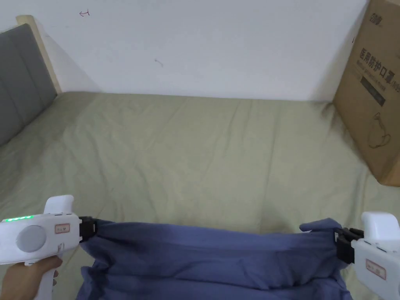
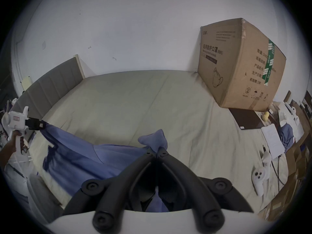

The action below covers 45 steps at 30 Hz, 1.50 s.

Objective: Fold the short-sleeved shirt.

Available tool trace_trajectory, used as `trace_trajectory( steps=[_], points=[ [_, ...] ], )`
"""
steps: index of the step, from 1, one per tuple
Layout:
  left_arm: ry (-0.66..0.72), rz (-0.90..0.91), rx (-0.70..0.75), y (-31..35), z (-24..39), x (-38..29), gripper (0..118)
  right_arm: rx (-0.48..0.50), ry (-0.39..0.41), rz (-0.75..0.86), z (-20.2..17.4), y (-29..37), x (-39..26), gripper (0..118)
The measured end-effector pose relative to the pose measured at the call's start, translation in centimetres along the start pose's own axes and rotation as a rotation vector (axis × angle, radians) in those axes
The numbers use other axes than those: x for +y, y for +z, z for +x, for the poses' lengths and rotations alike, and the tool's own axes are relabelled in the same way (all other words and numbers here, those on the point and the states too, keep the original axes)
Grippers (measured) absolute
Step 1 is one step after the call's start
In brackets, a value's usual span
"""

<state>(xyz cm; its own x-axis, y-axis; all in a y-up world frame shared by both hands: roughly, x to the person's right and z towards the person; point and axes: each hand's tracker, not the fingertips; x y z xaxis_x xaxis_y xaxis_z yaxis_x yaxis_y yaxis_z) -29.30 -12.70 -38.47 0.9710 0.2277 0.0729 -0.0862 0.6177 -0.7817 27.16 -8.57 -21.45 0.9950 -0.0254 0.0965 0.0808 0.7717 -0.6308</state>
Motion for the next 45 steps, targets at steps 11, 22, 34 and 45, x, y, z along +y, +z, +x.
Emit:
trace_trajectory(
  steps=[11, 22, 34, 45],
  points=[
    [0.031, -0.144, 0.055, 1.5, -2.5, -13.1, 2, -0.043, -0.098, -0.200, -0.7, 1.0, -13.0, 0],
    [0.037, -0.144, 0.062, 2.7, -1.0, -14.2, 58, -0.087, -0.170, -0.192, -0.5, 1.9, -12.7, 61],
    [-0.146, 0.393, -0.024, 13.0, 8.1, -6.3, 103, -0.076, -0.003, 0.375, -7.2, 9.3, 0.4, 107],
    [-0.187, 0.475, -0.069, 12.9, 10.0, -6.3, 0, -0.138, 0.064, 0.471, -11.2, 9.7, 0.9, 0]
  ],
)
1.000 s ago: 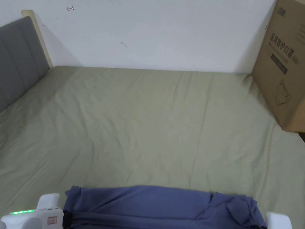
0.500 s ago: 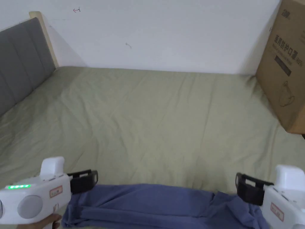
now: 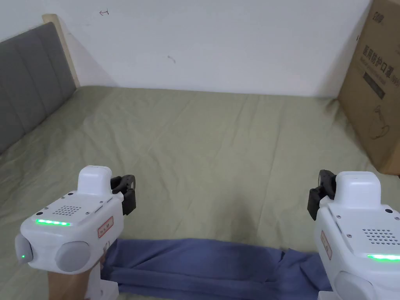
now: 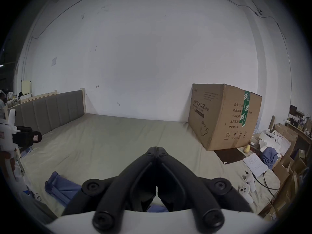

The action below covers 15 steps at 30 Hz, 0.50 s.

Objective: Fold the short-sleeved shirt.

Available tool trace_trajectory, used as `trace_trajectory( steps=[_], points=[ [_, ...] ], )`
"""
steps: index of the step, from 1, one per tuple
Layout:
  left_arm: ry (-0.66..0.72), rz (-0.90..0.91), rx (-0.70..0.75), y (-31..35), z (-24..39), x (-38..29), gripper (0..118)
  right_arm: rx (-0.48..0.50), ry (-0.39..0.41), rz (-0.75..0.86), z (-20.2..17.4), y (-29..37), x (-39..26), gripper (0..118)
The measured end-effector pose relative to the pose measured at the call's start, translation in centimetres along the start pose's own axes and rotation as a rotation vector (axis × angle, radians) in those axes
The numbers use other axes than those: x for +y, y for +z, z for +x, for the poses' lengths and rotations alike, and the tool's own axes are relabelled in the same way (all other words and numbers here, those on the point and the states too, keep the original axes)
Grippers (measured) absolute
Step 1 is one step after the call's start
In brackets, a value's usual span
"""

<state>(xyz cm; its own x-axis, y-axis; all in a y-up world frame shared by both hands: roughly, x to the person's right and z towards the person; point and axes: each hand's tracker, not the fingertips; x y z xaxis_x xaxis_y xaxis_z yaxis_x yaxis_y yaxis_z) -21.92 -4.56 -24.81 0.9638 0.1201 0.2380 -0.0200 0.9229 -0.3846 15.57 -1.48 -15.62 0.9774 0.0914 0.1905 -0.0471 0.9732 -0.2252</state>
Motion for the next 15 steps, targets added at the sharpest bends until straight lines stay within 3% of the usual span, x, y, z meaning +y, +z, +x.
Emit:
trace_trajectory(
  steps=[11, 15],
  points=[
    [0.485, -0.418, -0.188, -3.8, -11.8, -5.0, 0, 0.031, 0.010, -0.062, 0.0, -1.6, -0.9, 0],
    [0.497, -0.503, -0.128, -4.0, -14.8, -7.0, 0, 0.034, 0.018, -0.084, -0.3, -2.0, -1.3, 0]
  ],
)
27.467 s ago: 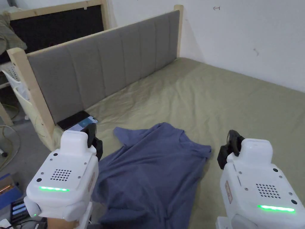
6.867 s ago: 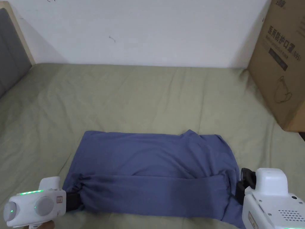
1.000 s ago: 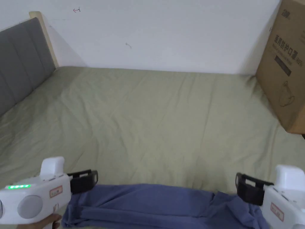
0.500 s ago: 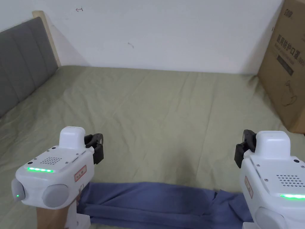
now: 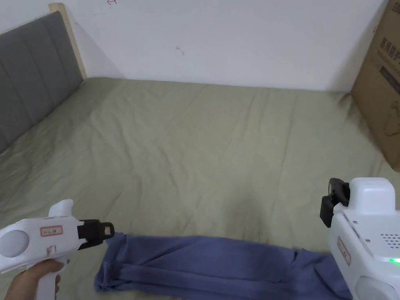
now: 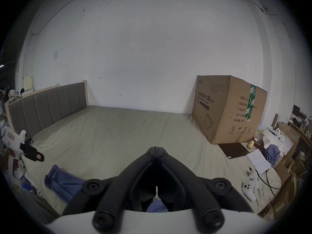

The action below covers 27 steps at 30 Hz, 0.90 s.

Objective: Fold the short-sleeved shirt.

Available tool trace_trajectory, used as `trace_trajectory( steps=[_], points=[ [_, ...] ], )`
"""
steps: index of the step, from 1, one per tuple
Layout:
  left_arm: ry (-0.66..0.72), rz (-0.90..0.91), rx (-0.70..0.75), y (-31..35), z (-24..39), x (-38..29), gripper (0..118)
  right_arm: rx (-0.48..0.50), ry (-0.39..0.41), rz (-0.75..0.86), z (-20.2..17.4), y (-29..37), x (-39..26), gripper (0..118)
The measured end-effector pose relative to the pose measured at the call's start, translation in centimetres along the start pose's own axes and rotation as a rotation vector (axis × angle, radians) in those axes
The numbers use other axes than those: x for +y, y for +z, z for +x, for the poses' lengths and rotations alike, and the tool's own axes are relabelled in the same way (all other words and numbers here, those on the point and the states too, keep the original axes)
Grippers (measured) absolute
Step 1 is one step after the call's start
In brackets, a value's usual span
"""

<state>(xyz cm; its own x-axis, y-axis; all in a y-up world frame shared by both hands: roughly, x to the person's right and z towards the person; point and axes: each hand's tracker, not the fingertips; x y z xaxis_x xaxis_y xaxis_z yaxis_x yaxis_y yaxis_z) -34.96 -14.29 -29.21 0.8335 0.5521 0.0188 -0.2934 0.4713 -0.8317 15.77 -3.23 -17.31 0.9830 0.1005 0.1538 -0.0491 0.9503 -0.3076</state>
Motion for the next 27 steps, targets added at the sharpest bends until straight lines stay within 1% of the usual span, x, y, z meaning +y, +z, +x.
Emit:
trace_trajectory(
  steps=[1, 2, 3, 4, 6, 7, 8, 10, 12, 15, 16, 17, 18, 19, 20, 22, 23, 27],
  points=[
    [-0.015, -0.025, 0.011, -0.2, -1.0, 0.1, 0, 0.000, 0.005, -0.005, -0.1, -0.1, -0.1, 0],
    [0.010, -0.048, 0.020, -0.4, -1.8, -0.1, 0, 0.000, 0.010, -0.010, -0.1, -0.3, -0.2, 0],
    [0.027, -0.071, 0.020, -0.6, -2.4, -0.2, 3, 0.001, 0.014, -0.015, -0.2, -0.5, -0.2, 0],
    [0.044, -0.097, 0.022, -0.9, -3.1, -0.3, 21, 0.001, 0.018, -0.021, -0.2, -0.5, -0.4, 0],
    [0.103, -0.127, 0.004, -1.6, -4.0, -0.7, 70, 0.000, 0.025, -0.033, -0.3, -0.8, -0.6, 0],
    [0.122, -0.132, 0.003, -1.9, -4.4, -0.9, 91, 0.000, 0.025, -0.039, -0.3, -1.0, -0.7, 0],
    [0.118, -0.135, -0.004, -2.4, -4.7, -0.9, 96, -0.002, 0.024, -0.046, -0.4, -1.0, -0.9, 0],
    [0.125, -0.125, -0.022, -3.1, -4.4, -1.4, 96, -0.004, 0.022, -0.059, -0.4, -1.2, -1.2, 0],
    [0.117, -0.118, -0.035, -4.4, -5.6, -1.0, 96, -0.010, 0.020, -0.073, -0.3, -1.4, -1.5, 0],
    [0.132, -0.187, -0.067, -6.4, -5.1, -1.3, 95, -0.021, 0.021, -0.092, 0.0, -1.6, -1.9, 0],
    [0.130, -0.211, -0.072, -7.1, -4.8, -1.6, 90, -0.025, 0.020, -0.097, 0.2, -1.6, -2.0, 0],
    [0.119, -0.222, -0.060, -7.8, -4.5, -1.9, 79, -0.029, 0.021, -0.101, 0.4, -1.6, -2.1, 0],
    [0.104, -0.241, -0.043, -8.4, -4.1, -2.3, 64, -0.036, 0.024, -0.103, 0.5, -1.6, -2.2, 0],
    [0.074, -0.255, -0.015, -8.8, -4.1, -2.5, 39, -0.043, 0.027, -0.106, 0.7, -1.7, -2.3, 0],
    [0.042, -0.259, 0.006, -9.0, -3.9, -2.8, 24, -0.048, 0.028, -0.109, 0.9, -1.6, -2.4, 0],
    [0.041, -0.241, 0.002, -9.0, -3.4, -3.1, 13, -0.054, 0.019, -0.114, 1.3, -1.7, -2.4, 0],
    [0.050, -0.229, -0.001, -9.4, -4.7, -2.6, 12, -0.054, 0.014, -0.114, 1.4, -1.6, -2.3, 0],
    [-0.027, -0.176, 0.009, -6.7, -3.8, -1.3, 9, -0.051, 0.020, -0.107, 1.7, -1.5, -2.0, 0]
  ],
)
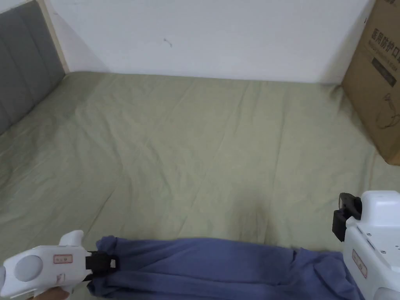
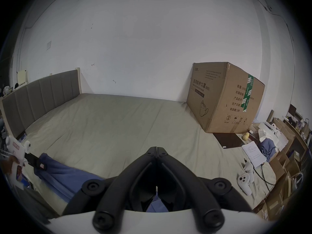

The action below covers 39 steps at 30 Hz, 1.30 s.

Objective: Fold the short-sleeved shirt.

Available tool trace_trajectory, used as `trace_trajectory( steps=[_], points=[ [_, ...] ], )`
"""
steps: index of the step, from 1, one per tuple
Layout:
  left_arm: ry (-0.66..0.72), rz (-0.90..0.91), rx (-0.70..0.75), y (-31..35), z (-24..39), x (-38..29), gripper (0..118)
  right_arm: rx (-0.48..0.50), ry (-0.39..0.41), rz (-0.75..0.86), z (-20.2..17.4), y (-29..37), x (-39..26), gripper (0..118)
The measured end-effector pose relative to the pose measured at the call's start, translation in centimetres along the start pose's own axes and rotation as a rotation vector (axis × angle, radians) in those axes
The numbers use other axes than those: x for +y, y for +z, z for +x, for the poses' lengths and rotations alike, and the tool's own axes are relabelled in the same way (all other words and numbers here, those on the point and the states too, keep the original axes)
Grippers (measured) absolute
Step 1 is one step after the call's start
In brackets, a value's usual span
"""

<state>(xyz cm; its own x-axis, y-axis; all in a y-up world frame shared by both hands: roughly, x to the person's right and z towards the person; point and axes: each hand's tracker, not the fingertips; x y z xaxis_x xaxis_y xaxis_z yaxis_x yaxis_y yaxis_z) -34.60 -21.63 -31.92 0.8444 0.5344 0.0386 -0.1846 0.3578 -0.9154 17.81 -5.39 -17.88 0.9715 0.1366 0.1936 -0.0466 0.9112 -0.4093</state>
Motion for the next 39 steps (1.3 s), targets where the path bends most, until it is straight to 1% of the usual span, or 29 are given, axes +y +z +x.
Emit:
trace_trajectory(
  steps=[4, 7, 11, 13, 14, 16, 18, 21, 23, 24, 26, 29, 32, 35, 36, 37, 38, 39],
  points=[
    [-0.003, 0.047, 0.007, 3.7, 0.1, 0.8, 8, 0.009, -0.009, 0.019, 0.1, 0.4, 0.4, 0],
    [-0.039, 0.076, 0.107, 6.3, -0.9, 1.4, 8, 0.016, -0.015, 0.029, 0.2, 0.7, 0.4, 0],
    [-0.027, 0.085, 0.178, 8.8, -1.1, 1.2, 8, 0.026, -0.018, 0.036, 0.4, 1.1, 0.4, 0],
    [-0.059, 0.100, 0.220, 9.4, 0.2, 1.0, 8, 0.029, -0.021, 0.037, 0.6, 1.3, 0.3, 0],
    [-0.086, 0.099, 0.209, 9.2, 1.5, 0.9, 8, 0.031, -0.022, 0.037, 0.7, 1.3, 0.2, 0],
    [-0.155, 0.113, 0.234, 9.0, 4.8, 0.8, 8, 0.031, -0.025, 0.039, 0.9, 1.4, 0.2, 0],
    [-0.167, 0.096, 0.201, 8.4, 8.5, 0.6, 8, 0.034, -0.030, 0.039, 1.0, 1.5, 0.1, 0],
    [-0.222, 0.071, 0.092, 6.9, 13.7, 0.2, 8, 0.035, -0.032, 0.045, 1.2, 1.6, 0.0, 0],
    [-0.291, 0.030, 0.080, 5.1, 17.2, -0.4, 8, 0.037, -0.033, 0.045, 1.5, 1.8, 0.0, 0],
    [-0.319, 0.009, 0.076, 3.8, 17.7, -0.5, 8, 0.038, -0.034, 0.046, 1.6, 1.9, 0.0, 0],
    [-0.371, -0.055, 0.076, 1.0, 20.0, -1.2, 8, 0.034, -0.034, 0.049, 1.8, 2.0, 0.0, 0],
    [-0.380, -0.114, 0.094, -3.0, 22.2, -2.5, 8, 0.029, -0.038, 0.053, 2.4, 2.4, -0.1, 0],
    [-0.371, -0.190, 0.101, -7.3, 23.1, -3.9, 8, 0.025, -0.036, 0.053, 3.1, 2.6, -0.4, 0],
    [-0.392, -0.249, 0.170, -11.2, 23.0, -5.3, 11, 0.014, -0.033, 0.041, 3.7, 2.7, -0.7, 0],
    [-0.381, -0.280, 0.199, -12.2, 23.0, -5.8, 14, 0.007, -0.034, 0.039, 3.9, 2.8, -0.8, 0],
    [-0.363, -0.304, 0.203, -12.7, 22.9, -6.0, 27, 0.004, -0.037, 0.038, 4.1, 2.8, -0.9, 0],
    [-0.343, -0.295, 0.188, -12.9, 22.9, -6.2, 44, -0.001, -0.041, 0.037, 4.3, 2.9, -1.0, 0],
    [-0.312, -0.270, 0.133, -12.6, 22.9, -6.2, 65, -0.004, -0.046, 0.036, 4.4, 3.0, -1.1, 0]
  ],
)
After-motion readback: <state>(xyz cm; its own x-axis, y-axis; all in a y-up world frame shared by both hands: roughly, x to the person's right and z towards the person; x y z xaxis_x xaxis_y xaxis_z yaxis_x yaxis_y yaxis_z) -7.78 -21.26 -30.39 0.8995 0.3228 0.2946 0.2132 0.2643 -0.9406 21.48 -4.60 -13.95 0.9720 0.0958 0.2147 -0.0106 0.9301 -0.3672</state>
